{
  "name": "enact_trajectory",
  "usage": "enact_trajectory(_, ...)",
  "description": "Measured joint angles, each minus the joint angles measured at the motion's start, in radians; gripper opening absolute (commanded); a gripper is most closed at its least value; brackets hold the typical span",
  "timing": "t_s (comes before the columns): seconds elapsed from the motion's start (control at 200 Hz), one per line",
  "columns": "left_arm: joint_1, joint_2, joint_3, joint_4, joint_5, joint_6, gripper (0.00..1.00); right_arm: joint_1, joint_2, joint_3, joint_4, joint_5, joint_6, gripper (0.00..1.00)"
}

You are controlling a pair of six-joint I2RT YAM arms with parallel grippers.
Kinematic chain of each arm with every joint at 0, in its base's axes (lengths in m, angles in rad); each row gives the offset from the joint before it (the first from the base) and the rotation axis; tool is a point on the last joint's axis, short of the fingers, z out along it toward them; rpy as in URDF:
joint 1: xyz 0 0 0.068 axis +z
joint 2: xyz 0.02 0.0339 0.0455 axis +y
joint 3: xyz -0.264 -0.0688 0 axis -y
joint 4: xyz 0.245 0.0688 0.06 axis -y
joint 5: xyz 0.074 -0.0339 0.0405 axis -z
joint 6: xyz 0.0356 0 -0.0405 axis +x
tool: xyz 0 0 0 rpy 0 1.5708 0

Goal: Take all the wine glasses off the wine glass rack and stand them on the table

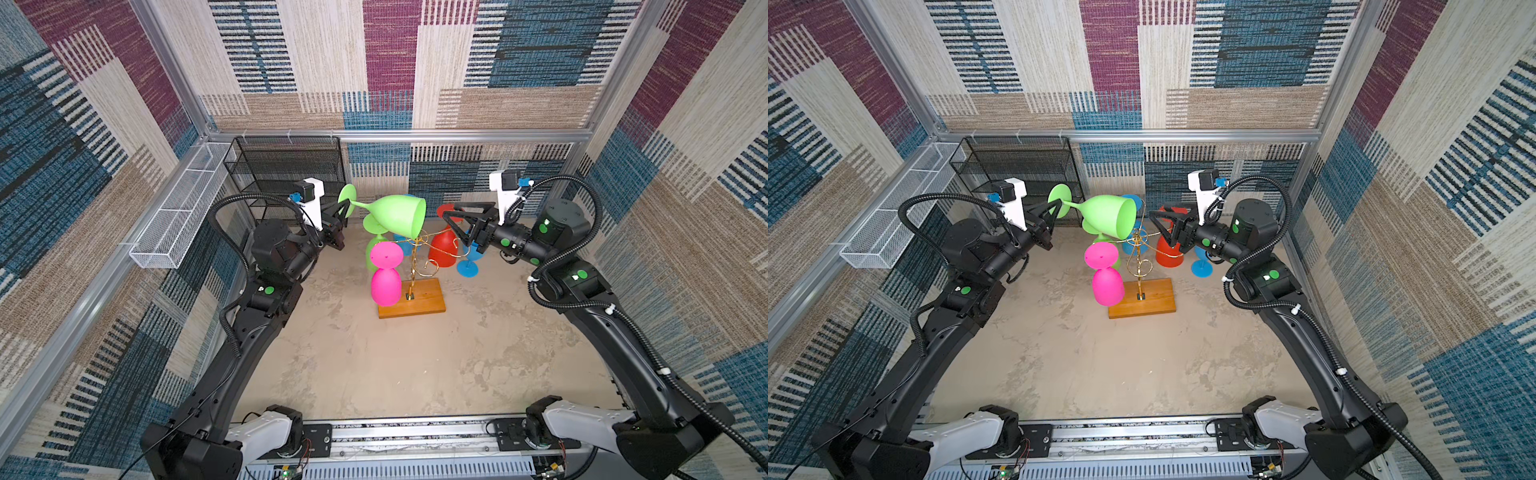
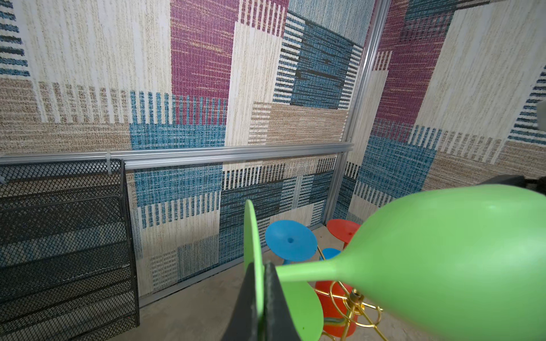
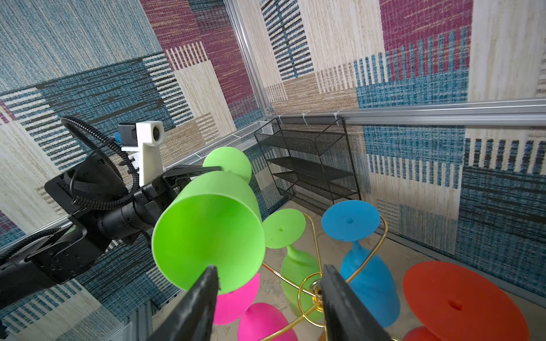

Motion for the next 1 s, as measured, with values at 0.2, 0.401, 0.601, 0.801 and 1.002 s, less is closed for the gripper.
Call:
enact_trajectory(0.2,0.0,-0.002,-0.007,-0.01,0.019,-0.02,0.0,0.055,0.072,0.033,0.011,0.001,0.006,0.55)
enact_trajectory(0.401,0.005,-0.011,-0.011,-0.026,0.039,-0.04,0.0,0.098,0.15,0.079,0.019,0.011,0.005,0.38)
enact_trajectory(0.601,0.011,-0.023,-0.011,-0.037,0.048,-0.065,0.0,0.129,0.205,0.127,0.018,0.009,0.002,0.08)
enact_trajectory(0.801,0.019,-0.032,-0.013,-0.042,0.056,-0.075,0.23,0.131,0.213,0.148,0.001,0.021,-0.01,0.0)
enact_trajectory(1.002,0.029,-0.057,-0.026,-0.063,0.043,-0.091,0.6,0.126,0.203,0.187,-0.017,0.061,-0.018,0.0)
